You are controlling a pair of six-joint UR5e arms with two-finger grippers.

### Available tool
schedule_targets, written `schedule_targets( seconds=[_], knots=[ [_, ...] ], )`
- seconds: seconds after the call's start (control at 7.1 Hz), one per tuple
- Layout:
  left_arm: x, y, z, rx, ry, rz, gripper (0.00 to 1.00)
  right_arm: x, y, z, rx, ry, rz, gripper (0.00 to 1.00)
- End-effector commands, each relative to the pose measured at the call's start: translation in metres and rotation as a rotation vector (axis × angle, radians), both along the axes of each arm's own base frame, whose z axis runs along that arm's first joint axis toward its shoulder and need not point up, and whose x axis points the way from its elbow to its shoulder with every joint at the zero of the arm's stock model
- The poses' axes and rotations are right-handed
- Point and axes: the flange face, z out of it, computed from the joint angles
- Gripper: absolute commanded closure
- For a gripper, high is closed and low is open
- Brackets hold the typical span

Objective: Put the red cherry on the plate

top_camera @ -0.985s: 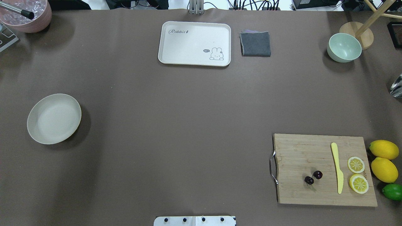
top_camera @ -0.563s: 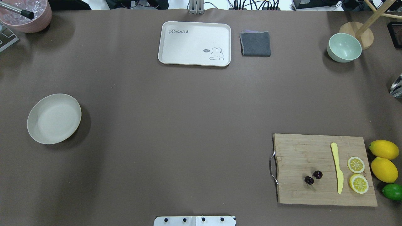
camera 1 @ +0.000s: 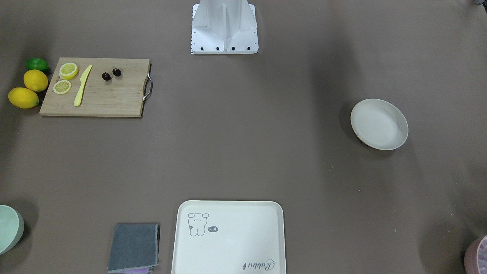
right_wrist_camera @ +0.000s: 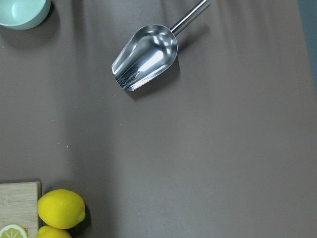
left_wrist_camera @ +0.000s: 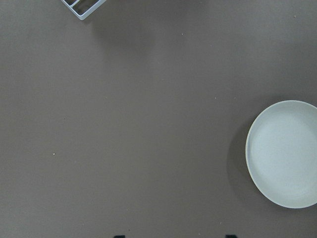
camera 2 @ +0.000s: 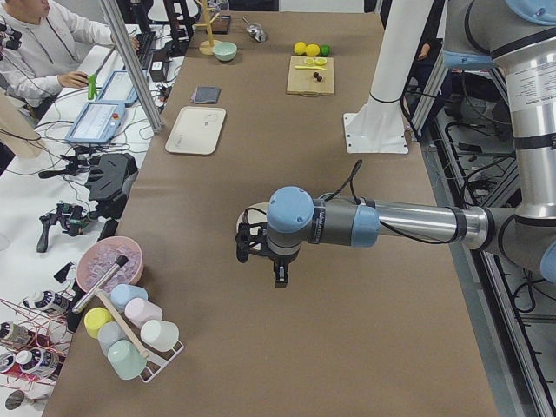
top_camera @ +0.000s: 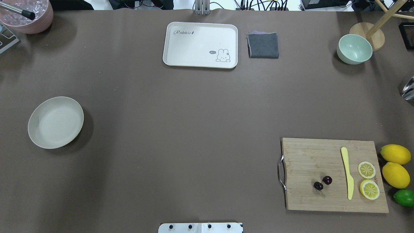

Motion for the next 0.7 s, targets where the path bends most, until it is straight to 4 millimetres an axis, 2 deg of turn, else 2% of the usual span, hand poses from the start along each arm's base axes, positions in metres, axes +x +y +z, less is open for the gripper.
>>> schedule_targets(
  seconds=[0.0, 0.14, 0.28, 0.42, 0.56],
  knots=[
    [0.054, -0.028, -0.020, 0.008, -0.020, 0.053, 0.02, 0.001, 0.001, 0.002, -0.002, 0.000, 0.000, 0.00],
    [0.081, -0.035, -0.006, 0.022, -0.058, 0.068, 0.02, 0.000, 0.002, 0.002, -0.003, 0.000, 0.000, 0.00],
    [0.104, -0.051, 0.011, 0.023, -0.052, 0.043, 0.02, 0.000, 0.002, 0.002, -0.004, 0.003, -0.001, 0.00],
    [0.139, -0.074, 0.021, 0.005, -0.041, 0.012, 0.02, 0.001, 0.003, 0.003, -0.007, 0.005, 0.002, 0.00],
    [0.181, -0.083, 0.020, 0.010, -0.065, -0.006, 0.02, 0.001, 0.004, 0.004, -0.009, -0.001, 0.004, 0.00]
  ],
)
